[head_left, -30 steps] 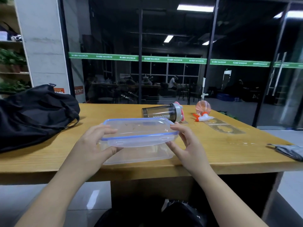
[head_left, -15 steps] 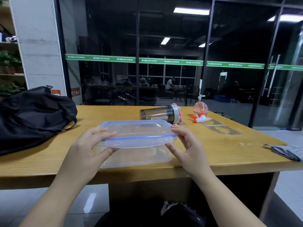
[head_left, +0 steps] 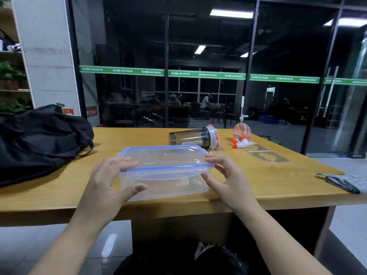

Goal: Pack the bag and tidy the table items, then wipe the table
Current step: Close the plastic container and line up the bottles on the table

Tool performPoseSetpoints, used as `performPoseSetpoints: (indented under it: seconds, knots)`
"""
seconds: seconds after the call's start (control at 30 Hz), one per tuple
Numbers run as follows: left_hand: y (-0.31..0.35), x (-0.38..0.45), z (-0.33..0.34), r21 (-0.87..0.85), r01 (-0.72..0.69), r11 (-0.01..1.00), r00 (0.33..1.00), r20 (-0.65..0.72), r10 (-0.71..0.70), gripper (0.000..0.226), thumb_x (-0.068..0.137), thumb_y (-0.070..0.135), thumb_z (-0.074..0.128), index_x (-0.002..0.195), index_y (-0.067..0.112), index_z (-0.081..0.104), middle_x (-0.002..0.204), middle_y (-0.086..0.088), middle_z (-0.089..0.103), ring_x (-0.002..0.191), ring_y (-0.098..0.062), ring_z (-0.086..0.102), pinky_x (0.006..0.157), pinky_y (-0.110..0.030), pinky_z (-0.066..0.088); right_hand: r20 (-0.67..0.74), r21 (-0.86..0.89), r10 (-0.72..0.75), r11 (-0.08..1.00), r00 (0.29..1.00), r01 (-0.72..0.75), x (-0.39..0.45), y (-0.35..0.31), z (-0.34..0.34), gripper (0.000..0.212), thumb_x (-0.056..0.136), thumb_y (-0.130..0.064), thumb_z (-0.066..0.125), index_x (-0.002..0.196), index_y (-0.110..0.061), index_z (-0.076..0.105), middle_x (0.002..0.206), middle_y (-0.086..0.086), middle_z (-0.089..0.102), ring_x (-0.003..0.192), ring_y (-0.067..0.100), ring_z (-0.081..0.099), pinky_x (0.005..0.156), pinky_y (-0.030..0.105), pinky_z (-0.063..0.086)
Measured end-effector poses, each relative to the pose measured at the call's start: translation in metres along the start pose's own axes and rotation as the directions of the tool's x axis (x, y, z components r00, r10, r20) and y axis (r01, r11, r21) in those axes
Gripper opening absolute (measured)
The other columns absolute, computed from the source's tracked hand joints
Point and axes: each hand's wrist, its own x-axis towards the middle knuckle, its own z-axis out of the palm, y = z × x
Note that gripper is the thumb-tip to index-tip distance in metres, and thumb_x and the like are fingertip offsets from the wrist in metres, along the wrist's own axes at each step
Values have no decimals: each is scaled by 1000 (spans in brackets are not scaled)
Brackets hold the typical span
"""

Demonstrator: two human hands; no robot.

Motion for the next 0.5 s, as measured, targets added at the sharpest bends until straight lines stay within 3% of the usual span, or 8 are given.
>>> performPoseSetpoints:
  seconds: [0.13,0.23,0.3,0.4,0.5]
  knots:
    - [5,6,0,3,39,999,999,-17,-39,40,71,79,41,92,48,54,104,25,50,107,-1,43,89,-14,32,100,-67,26,998,995,-19,3,-7,-4,26,81,-38,65,101,-29,51,117,-23,52,116,-15,42,90,0,31]
    - [10,11,0,-3,92,996,996,7,-92,30,72,67,58,87,41,53,104,25,49,119,3,37,94,-14,28,231,-69,92,995,969,-78,12,-15,-11,24,84,-47,56,99,-30,46,120,-30,50,119,-20,36,87,6,31]
    - [14,13,1,13,113,993,991,69,-114,31,71,58,60,90,36,50,110,31,46,125,6,30,94,-16,27,283,-195,101,980,954,-46,17,-17,-13,30,87,-48,56,109,-32,45,121,-31,46,113,-17,40,85,12,33]
    - [18,18,-1,121,117,986,980,145,-134,33,67,61,53,89,41,40,119,31,43,113,4,39,87,-24,32,319,-338,71,940,945,43,21,-19,-11,50,86,-52,54,132,-38,42,126,-34,37,118,-14,31,93,13,29]
    - [19,21,-5,181,86,980,980,163,-116,42,65,66,51,100,44,50,118,30,46,112,4,42,86,-22,33,318,-346,23,933,948,93,22,-18,-8,56,85,-50,55,138,-38,42,130,-35,31,129,-17,16,102,6,18]
